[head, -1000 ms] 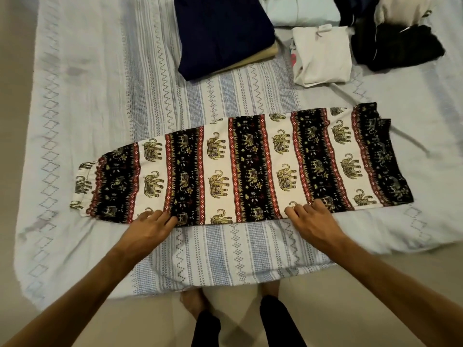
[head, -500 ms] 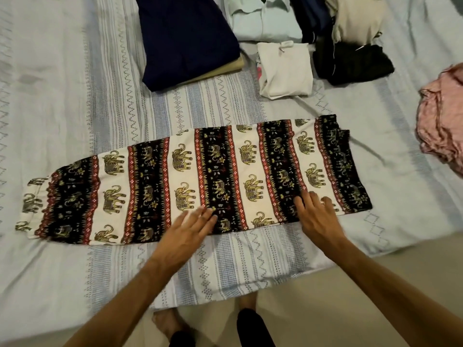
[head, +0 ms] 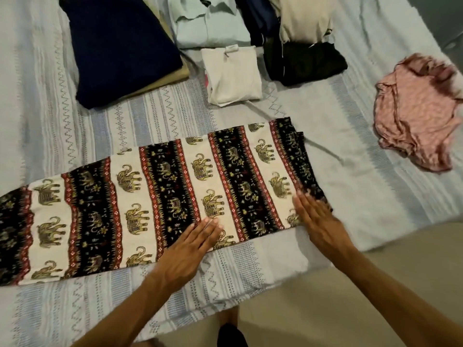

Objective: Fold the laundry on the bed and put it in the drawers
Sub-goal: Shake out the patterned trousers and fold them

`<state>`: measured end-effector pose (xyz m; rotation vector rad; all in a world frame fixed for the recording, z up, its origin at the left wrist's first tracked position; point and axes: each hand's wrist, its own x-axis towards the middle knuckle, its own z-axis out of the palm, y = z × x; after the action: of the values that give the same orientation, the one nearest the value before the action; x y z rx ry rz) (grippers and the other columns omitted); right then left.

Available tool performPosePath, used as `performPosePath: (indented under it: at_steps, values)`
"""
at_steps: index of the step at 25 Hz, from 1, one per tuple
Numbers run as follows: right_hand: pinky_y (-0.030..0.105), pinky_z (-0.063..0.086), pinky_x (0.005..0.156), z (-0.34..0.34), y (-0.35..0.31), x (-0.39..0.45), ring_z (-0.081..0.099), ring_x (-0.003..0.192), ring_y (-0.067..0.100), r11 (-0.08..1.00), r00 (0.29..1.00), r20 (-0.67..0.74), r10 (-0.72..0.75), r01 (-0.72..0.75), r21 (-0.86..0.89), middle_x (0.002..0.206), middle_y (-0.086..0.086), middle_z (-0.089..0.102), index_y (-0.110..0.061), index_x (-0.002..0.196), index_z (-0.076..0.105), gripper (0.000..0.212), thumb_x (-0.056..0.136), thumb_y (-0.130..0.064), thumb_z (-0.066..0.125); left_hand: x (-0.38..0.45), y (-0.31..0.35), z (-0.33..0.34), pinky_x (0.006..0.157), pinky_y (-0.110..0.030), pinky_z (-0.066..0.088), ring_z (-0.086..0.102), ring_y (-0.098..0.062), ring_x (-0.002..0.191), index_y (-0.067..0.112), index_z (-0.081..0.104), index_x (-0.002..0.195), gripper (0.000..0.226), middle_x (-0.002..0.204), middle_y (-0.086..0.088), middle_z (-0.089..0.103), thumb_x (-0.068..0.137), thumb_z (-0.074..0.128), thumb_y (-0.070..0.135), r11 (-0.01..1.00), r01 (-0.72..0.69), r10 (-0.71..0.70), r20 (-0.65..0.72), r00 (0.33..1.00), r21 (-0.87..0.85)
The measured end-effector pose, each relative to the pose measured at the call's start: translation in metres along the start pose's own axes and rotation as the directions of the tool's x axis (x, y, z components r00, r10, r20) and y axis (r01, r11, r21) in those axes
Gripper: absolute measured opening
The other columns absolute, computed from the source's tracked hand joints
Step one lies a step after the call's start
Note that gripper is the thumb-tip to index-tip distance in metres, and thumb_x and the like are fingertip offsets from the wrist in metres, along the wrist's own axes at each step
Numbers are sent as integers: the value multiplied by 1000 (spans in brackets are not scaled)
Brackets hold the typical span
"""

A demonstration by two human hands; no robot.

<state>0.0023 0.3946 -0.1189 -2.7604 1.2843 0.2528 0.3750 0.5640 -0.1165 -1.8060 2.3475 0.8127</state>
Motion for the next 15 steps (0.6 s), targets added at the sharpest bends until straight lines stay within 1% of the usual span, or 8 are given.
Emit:
performPosePath:
  at_steps: [2, 3, 5, 6, 8, 10, 13, 15]
  values:
    - [46, 17, 126, 4, 9, -9, 24, 156, 32, 1000, 998, 57, 14, -13, -17, 170, 13, 22, -8, 164, 21, 68, 97, -15, 34, 0, 5, -7, 125, -38, -18, -33, -12, 152, 32, -35, 155, 77, 162, 10, -42, 108, 24, 14, 1000, 19, -19, 33, 999, -23]
    - [48, 16, 125, 2, 12, -8, 24, 157, 31, 999, 996, 82, 25, -23, -31, 170, 11, 24, -10, 164, 23, 69, 97, -20, 37, 1, 8, -13, 125, -38, -17, -33, -10, 152, 33, -34, 155, 68, 162, 12, -41, 112, 18, 34, 999, 25, -23, 54, 998, -46]
    - [49, 22, 121, -16, 14, 4, 40, 150, 29, 999, 997, 67, 47, -47, -5, 162, 9, 43, -14, 158, 41, 66, 93, -27, 38, 4, 11, -29, 126, -37, -14, -31, -6, 152, 36, -27, 158, 73, 164, 17, -36, 105, 12, 67, 996, 20, -16, 45, 999, -88]
    - [48, 30, 116, -31, 13, 15, 53, 140, 29, 995, 996, 23, 82, -83, 49, 152, 9, 55, -15, 151, 51, 62, 92, -30, 37, 7, 10, -37, 127, -36, -12, -30, -4, 152, 38, -23, 159, 75, 165, 18, -32, 102, 11, 74, 995, 36, -33, 32, 999, -98]
    - [44, 47, 99, -60, 16, 48, 63, 120, 29, 943, 967, -54, 249, -230, 240, 132, 9, 68, -16, 139, 59, 49, 98, -33, 37, 21, -6, -54, 129, -36, -6, -25, -2, 153, 40, -15, 161, 73, 168, 19, -23, 102, 11, 73, 984, 115, -122, -45, 992, -138]
    - [42, 52, 91, -80, 24, 96, 62, 115, 28, 824, 911, -26, 412, -360, 437, 128, 10, 69, -16, 138, 57, 40, 104, -32, 46, 48, -34, -73, 131, -41, 6, -11, -7, 158, 36, 0, 165, 72, 173, 10, -5, 103, 14, 70, 966, 185, -211, -138, 968, -181]
    - [35, 51, 90, -92, 34, 165, 66, 111, 27, 626, 865, 123, 486, -443, 642, 131, 11, 68, -12, 143, 54, 46, 100, -23, 62, 109, -68, -107, 124, -46, 31, 29, -23, 154, 25, 30, 160, 72, 164, -2, 35, 99, 29, 64, 949, 225, -274, -226, 935, -220]
    - [32, 52, 92, -87, 43, 196, 68, 109, 28, 553, 842, 216, 494, -496, 669, 128, 12, 69, -13, 144, 55, 51, 96, -24, 70, 150, -78, -124, 119, -45, 39, 44, -24, 143, 21, 38, 156, 73, 156, -2, 44, 95, 41, 62, 942, 214, -276, -233, 932, -259]
